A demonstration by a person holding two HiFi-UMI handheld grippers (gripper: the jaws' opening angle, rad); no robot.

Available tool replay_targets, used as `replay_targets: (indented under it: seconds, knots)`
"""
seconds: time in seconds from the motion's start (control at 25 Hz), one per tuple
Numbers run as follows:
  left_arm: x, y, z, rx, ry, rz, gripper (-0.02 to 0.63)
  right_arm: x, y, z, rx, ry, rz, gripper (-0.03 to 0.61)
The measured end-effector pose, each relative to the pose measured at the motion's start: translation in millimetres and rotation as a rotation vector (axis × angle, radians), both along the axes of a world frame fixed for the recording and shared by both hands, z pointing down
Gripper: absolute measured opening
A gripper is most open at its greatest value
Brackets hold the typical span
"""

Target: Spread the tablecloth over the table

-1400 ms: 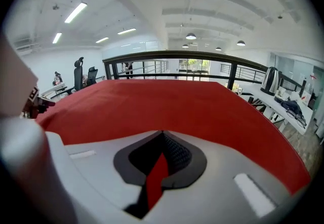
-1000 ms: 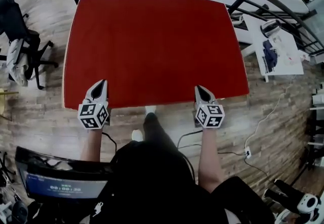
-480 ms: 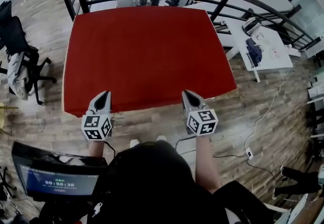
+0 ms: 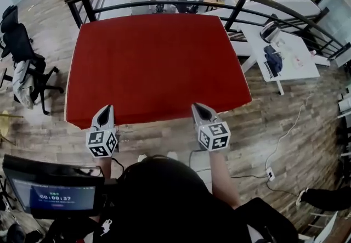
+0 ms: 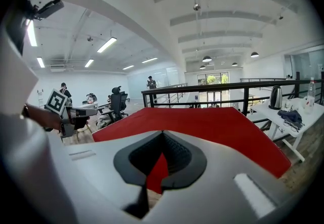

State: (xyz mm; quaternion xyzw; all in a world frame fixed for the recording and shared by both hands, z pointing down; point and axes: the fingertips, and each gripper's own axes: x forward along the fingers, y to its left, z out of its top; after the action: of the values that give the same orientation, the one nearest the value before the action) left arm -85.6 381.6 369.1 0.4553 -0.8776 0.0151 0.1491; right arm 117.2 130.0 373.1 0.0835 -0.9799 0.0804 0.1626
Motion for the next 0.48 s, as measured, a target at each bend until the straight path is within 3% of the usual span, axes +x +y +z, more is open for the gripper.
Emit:
replay_targets:
  seconds: [0.48]
  knots:
    - [-19, 5, -15, 0.010, -0.032, -0.049, 0.003, -28, -12, -24, 0.026, -0.075, -0.027, 0.009]
